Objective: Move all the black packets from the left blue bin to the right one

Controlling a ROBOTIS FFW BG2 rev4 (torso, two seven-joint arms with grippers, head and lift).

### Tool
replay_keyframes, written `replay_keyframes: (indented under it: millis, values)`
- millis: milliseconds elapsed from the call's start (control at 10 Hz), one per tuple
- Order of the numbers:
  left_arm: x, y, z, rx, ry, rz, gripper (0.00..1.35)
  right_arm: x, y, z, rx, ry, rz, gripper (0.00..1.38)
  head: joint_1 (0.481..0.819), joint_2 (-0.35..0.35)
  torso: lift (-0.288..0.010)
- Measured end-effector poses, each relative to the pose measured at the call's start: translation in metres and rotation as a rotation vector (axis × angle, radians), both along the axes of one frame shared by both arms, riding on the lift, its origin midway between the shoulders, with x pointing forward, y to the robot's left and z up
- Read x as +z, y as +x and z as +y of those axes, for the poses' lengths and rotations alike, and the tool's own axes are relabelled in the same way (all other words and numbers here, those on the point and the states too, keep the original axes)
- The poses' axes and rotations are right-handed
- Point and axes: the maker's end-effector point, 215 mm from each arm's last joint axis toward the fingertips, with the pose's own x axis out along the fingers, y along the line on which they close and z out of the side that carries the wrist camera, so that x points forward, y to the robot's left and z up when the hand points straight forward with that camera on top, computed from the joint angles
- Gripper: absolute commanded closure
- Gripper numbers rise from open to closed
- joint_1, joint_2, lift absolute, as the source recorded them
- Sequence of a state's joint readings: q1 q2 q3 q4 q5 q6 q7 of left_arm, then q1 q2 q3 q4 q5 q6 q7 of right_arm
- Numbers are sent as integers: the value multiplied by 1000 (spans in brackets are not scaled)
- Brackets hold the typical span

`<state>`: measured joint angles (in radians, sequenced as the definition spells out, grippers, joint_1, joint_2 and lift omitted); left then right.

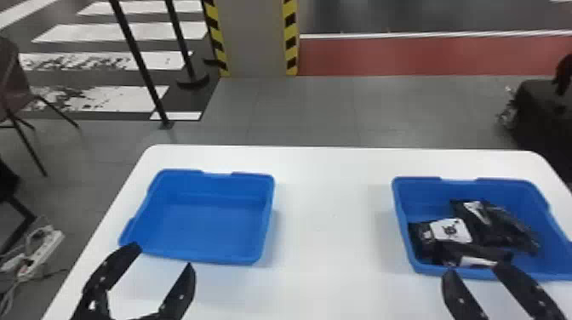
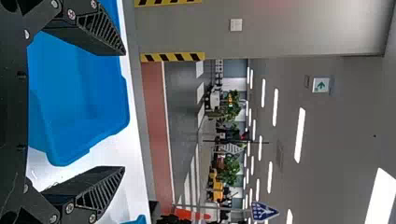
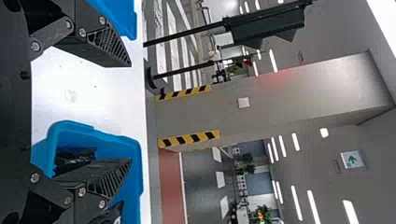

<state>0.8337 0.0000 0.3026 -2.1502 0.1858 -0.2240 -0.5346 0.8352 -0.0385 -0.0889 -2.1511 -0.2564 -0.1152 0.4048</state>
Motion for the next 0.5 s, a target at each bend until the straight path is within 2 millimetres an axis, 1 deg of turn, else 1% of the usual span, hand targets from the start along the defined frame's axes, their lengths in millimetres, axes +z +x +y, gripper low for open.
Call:
replay_keyframes:
  millis: [100,200,500]
  values:
    - [7,0,-1,-1,2,-15,170,-3,-2,2,1,1,9,332,695,135,-110]
    - [11,0,-1,0,2,-24,170,-3,-3,3,2,-3,9,332,695,136,-110]
    - [14,1,0,7,-3,-31,170,2,-6,-2,-21,-11,9,332,695,131,-110]
